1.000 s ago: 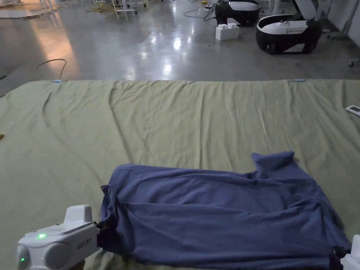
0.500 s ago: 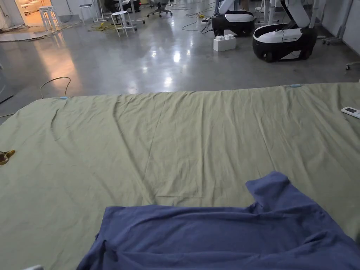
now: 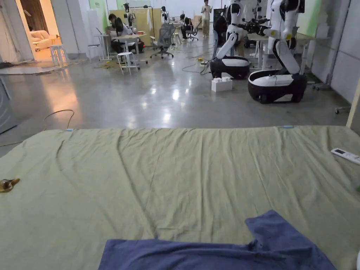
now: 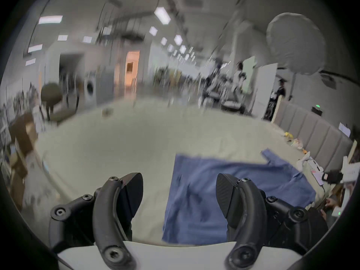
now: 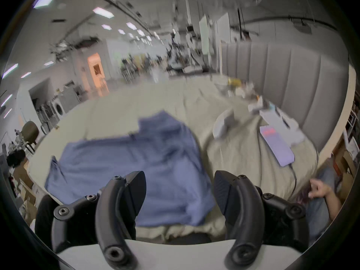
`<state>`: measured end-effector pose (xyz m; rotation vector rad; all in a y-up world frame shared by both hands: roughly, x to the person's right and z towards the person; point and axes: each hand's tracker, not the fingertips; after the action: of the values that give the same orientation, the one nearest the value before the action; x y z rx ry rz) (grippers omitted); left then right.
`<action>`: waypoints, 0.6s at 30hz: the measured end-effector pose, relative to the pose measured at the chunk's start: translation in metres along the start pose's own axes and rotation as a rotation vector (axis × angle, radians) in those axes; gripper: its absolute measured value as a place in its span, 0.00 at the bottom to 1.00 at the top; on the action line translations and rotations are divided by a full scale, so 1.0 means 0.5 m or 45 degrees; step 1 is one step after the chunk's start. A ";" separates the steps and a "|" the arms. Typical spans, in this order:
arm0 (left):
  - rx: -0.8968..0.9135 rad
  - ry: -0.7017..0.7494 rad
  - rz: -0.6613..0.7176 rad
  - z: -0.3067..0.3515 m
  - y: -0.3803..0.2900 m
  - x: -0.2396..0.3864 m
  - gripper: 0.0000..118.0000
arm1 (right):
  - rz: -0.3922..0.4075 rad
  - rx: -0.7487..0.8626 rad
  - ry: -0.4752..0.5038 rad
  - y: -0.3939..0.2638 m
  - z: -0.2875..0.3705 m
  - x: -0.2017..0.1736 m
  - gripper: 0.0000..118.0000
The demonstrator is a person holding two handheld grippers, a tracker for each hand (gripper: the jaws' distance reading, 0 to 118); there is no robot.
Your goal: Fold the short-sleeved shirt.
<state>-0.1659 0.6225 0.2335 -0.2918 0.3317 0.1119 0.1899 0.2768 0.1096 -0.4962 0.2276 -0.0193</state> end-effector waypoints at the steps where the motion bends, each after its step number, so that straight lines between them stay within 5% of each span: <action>1: 0.056 -0.038 -0.038 0.060 0.008 0.025 0.67 | 0.005 0.074 0.026 0.020 0.020 -0.012 0.64; 10: 0.355 -0.121 -0.254 0.305 -0.038 0.229 0.67 | 0.155 0.513 0.189 0.147 0.160 -0.141 0.63; 12: 0.359 -0.135 -0.254 0.305 -0.040 0.239 0.64 | 0.162 0.515 0.201 0.151 0.161 -0.149 0.41; 13: 0.336 -0.148 -0.196 0.302 -0.010 0.222 0.59 | 0.173 0.528 0.211 0.152 0.162 -0.154 0.24; 14: 0.331 -0.160 -0.186 0.307 -0.005 0.220 0.40 | 0.173 0.529 0.212 0.150 0.161 -0.160 0.09; 16: 0.342 -0.179 -0.167 0.318 -0.001 0.214 0.02 | 0.207 0.556 0.192 0.148 0.161 -0.162 0.07; 18: 0.347 -0.212 -0.190 0.329 -0.017 0.217 0.02 | 0.108 0.408 0.226 0.131 0.149 -0.166 0.01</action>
<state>-0.0127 0.6701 0.3479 -0.0359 0.1564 -0.0560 0.1230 0.3757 0.1599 -0.1647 0.4120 -0.0166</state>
